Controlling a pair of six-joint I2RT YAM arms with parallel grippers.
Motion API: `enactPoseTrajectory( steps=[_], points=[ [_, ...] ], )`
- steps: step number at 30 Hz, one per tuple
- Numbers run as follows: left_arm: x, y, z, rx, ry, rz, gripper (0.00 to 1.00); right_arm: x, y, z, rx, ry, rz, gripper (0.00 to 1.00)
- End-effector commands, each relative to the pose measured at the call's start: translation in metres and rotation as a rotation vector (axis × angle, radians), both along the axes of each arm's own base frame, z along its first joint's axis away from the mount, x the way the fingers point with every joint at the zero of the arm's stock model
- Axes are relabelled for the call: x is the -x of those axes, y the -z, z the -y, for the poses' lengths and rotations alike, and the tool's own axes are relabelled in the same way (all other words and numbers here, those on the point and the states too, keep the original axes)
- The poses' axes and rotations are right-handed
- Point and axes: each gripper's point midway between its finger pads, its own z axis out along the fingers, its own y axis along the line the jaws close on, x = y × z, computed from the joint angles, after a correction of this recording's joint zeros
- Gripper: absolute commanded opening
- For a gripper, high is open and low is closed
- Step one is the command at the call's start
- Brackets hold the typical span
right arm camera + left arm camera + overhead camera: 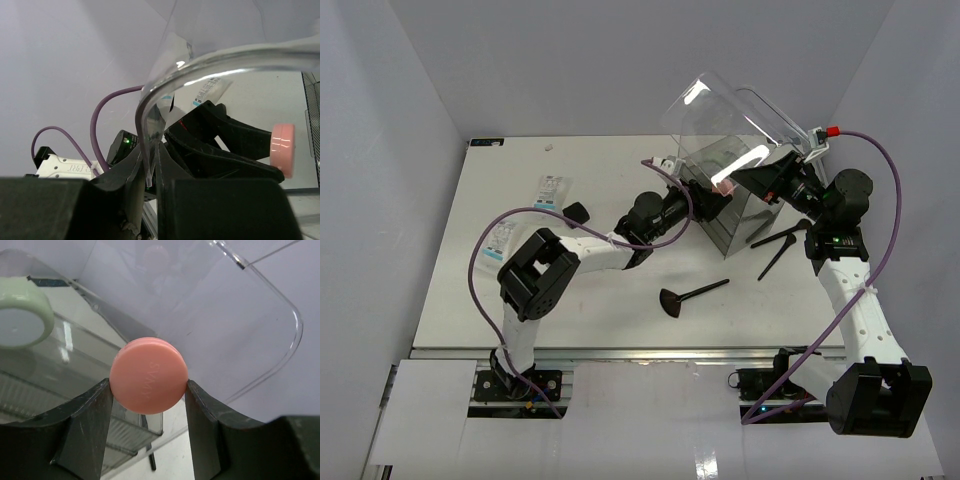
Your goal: Organize the makeup
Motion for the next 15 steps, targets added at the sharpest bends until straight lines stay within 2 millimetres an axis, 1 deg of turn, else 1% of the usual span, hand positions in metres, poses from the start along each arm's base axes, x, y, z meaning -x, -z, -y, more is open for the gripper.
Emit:
enactPoseTrajectory(
  steps=[1,3,6,8,12,13,15],
  points=[
    [-0.010,-0.038,0.016,0.086,-0.003,0.103,0.17,0.022,-0.032,-0.007,-0.003,-0.069,0.136,0.15],
    [-0.014,-0.034,0.023,0.088,-0.004,0.100,0.19,0.022,-0.032,-0.007,-0.004,-0.071,0.137,0.15],
    [-0.021,-0.028,0.029,0.090,-0.026,0.090,0.27,0.022,-0.032,-0.007,-0.005,-0.069,0.137,0.15],
    [-0.023,-0.024,0.033,0.090,-0.029,0.078,0.40,0.018,-0.032,0.001,-0.005,-0.042,0.135,0.15],
    [-0.023,-0.014,0.038,0.070,-0.033,0.054,0.66,0.018,-0.032,0.001,-0.006,-0.041,0.135,0.15],
    [-0.023,-0.012,0.039,0.066,-0.034,0.051,0.72,0.018,-0.032,0.001,-0.006,-0.041,0.136,0.15],
    [-0.021,-0.009,0.038,0.062,-0.031,0.046,0.76,0.019,-0.032,0.001,-0.006,-0.040,0.137,0.15]
  ],
)
